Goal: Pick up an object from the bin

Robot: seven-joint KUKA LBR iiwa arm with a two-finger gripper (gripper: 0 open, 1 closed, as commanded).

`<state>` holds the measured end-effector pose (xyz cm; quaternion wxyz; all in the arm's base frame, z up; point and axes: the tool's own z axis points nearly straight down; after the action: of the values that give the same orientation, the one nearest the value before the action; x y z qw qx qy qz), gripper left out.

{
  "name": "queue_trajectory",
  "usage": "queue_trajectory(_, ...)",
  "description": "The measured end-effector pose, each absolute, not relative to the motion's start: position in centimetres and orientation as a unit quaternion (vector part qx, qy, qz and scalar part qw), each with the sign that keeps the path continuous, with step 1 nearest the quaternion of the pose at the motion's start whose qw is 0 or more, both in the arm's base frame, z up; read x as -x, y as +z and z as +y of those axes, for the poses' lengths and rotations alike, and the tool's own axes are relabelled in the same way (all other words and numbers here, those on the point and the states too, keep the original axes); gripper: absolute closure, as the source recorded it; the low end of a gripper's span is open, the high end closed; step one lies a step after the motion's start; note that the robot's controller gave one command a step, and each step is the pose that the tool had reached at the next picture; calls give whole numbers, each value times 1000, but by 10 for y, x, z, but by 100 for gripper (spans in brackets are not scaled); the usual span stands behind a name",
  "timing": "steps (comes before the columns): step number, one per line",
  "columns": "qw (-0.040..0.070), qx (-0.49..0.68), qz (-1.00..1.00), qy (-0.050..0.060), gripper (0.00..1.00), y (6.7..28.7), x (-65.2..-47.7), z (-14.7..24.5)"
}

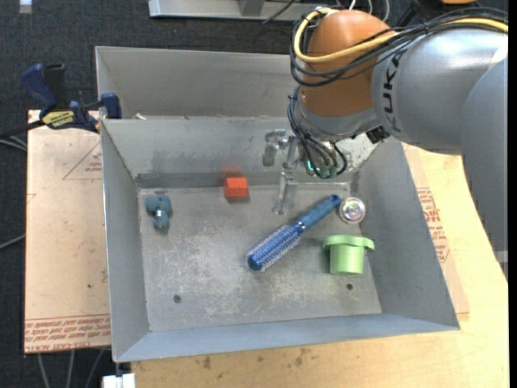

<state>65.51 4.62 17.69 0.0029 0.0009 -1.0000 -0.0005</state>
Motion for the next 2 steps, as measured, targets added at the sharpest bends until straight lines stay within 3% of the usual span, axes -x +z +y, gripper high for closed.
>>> queue_trajectory(1, -1, 6, -1000, -2, 0, 72, -621, 0)
queue_trajectory(2, -4, -128, -992, 0, 0, 74, -571, 14)
